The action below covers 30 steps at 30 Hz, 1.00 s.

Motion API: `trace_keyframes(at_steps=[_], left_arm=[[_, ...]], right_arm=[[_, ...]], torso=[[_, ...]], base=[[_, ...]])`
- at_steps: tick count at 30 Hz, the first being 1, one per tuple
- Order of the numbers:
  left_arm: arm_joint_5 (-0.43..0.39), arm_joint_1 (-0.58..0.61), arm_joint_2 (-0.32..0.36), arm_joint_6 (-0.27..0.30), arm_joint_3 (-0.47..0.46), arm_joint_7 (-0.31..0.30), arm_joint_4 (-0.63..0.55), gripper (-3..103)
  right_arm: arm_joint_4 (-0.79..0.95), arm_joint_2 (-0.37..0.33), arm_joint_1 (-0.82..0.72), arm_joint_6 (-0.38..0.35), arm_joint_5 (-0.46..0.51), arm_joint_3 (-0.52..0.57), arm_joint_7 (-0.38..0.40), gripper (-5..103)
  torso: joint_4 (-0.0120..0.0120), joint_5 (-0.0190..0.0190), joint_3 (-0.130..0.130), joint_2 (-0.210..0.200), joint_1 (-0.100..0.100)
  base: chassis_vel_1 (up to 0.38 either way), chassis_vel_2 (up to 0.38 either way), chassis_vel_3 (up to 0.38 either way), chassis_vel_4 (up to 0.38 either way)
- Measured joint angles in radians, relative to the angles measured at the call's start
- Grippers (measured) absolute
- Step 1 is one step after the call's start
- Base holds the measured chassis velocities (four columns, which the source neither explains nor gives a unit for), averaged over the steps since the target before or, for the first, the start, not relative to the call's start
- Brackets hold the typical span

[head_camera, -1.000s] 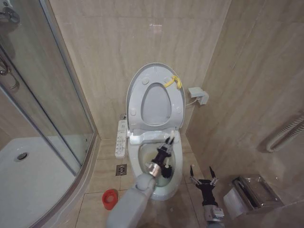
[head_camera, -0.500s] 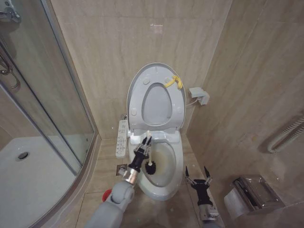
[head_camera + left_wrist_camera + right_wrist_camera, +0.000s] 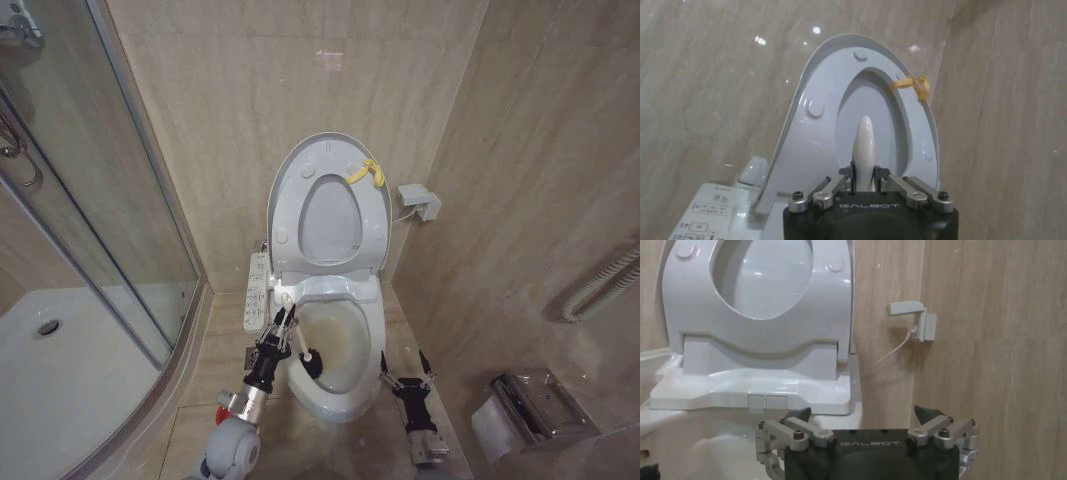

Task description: Open the toilet lid, clean the toilet bowl with a toilet brush, close the toilet lid, and flush.

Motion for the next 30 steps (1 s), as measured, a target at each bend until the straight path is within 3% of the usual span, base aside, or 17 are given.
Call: trace_keyframes(at_steps=[10, 18, 25, 30], left_arm=[[-0.023, 0.027, -0.006, -0.007, -0.044, -0.014, -0.147, 19], [-0.013, 0.138, 0.039, 0.008, -0.127, -0.026, -0.31, 19], [0.049, 0.303, 0.077, 0.01, -0.231, -0.071, -0.411, 19], [0.158, 0.425, 0.106, 0.013, -0.311, -0.127, -0.416, 19]], right_arm=[[0.003, 0.002, -0.017, 0.006, -0.003, 0.006, -0.001, 100], [0.002, 0.001, -0.022, 0.011, -0.01, 0.004, -0.001, 100], [-0.005, 0.001, -0.021, 0.018, -0.012, -0.002, -0.006, 100], [-0.012, 0.007, -0.01, 0.021, -0.012, -0.016, -0.009, 100]], torso=[[-0.0002, 0.0001, 0.0, 0.0, 0.0], [0.0001, 0.0001, 0.0, 0.0, 0.0], [0.0001, -0.0001, 0.0, 0.0, 0.0], [0.0001, 0.0, 0.0, 0.0, 0.0]], base=[[0.0, 0.0, 0.0, 0.0], [0.0, 0.0, 0.0, 0.0], [0.0, 0.0, 0.0, 0.0], [0.0, 0.0, 0.0, 0.0]])
